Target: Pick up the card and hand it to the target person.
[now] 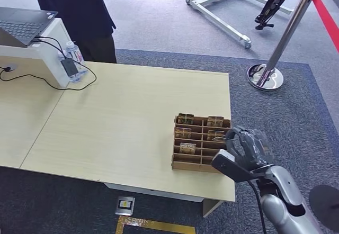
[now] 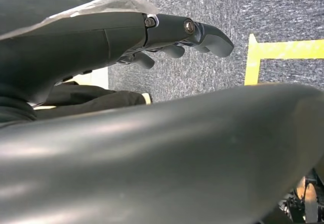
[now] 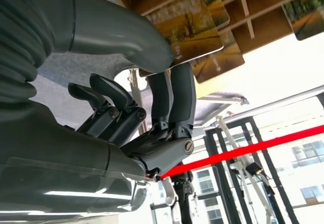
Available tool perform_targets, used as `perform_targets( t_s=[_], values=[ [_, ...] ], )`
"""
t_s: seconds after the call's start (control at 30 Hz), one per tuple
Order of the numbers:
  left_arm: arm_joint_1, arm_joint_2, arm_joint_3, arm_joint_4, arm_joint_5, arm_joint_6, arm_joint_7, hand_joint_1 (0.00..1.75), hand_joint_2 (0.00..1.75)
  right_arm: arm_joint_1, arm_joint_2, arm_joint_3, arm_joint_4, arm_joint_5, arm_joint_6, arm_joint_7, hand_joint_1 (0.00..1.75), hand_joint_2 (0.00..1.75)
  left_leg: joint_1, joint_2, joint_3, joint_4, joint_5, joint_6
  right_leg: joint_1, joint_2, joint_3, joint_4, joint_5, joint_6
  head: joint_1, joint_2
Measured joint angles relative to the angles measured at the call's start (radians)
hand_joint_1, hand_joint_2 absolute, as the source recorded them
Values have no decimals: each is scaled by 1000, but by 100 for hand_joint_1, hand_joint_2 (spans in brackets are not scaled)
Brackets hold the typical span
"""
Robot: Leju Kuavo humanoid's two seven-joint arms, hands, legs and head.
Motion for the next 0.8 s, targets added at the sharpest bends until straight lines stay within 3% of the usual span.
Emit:
perform_targets(
  t_s=[0.23,0.5,0.67,0.8],
  values=[
    [0,0,5,0,0,0,-6,0,0,-111,-59,-40,-13,-131,82,-48,175,175,0,0,0,0,0,0,0,0,0,0,1,1,0,0],
    [0,0,7,0,-12,-4,-17,0,0,-202,-103,-104,-45,-166,132,-55,175,175,0,0,0,1,0,0,0,0,0,0,1,1,0,0],
    [-3,0,7,0,-23,-6,-13,0,0,-242,-88,-101,-51,-89,123,-46,175,175,0,0,-1,1,0,0,0,0,0,0,1,1,0,0],
    [-7,0,6,0,-32,-14,-13,0,0,-297,-31,-59,-15,-5,72,-16,175,175,0,0,0,0,1,0,0,0,0,1,1,0,0,0]
  ],
)
